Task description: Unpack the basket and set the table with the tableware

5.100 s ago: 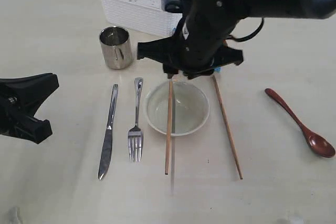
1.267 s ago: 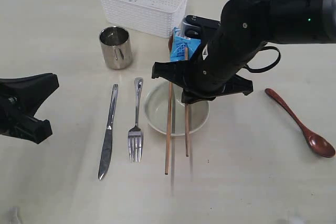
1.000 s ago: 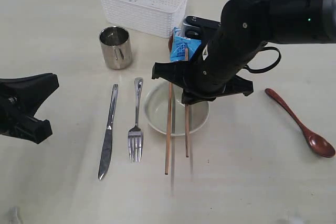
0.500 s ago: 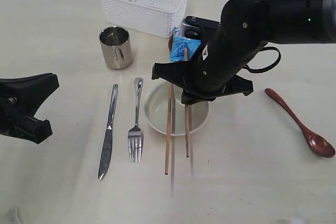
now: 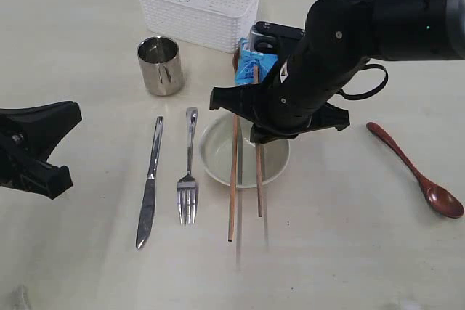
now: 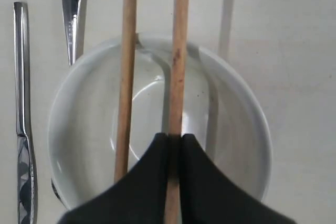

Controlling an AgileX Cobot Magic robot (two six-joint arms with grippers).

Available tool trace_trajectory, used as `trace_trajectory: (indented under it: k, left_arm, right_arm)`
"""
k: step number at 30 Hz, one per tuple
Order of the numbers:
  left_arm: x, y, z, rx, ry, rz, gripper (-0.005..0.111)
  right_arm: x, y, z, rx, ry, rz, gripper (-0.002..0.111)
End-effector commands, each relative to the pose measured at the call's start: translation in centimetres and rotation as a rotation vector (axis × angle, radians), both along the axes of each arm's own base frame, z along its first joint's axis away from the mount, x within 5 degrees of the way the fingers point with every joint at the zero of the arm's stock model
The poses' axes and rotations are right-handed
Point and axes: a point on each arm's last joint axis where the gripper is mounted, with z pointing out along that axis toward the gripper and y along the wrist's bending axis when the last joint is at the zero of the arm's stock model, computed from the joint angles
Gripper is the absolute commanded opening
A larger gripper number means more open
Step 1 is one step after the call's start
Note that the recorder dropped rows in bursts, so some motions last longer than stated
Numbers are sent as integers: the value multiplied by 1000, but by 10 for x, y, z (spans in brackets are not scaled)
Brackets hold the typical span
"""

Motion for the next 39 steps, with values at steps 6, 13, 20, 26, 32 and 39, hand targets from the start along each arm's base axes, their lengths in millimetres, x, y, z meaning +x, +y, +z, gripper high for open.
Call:
trace_trajectory:
  k: [6,13,20,26,32,39]
  left_arm:
    - [-1,1,-1,1,2,-2,0]
    - [-1,1,-1,1,2,-2,0]
    - [-1,1,-1,1,2,-2,0]
    - [-1,1,-1,1,2,-2,0]
    - [-1,1,-1,1,2,-2,0]
    - [-1,1,-1,-1,3,-1,0]
  right_arm:
    - [-3,-2,0,-27,38,5,0]
    - [-4,2,0,-9,40,0,0]
    - [-5,1,0,-11,46,0,0]
    - [-4,2,1,-6,34,5,0]
    - [-4,2,0,-11,28,25,9]
    - [-2,2,1,-3,21,-22,51]
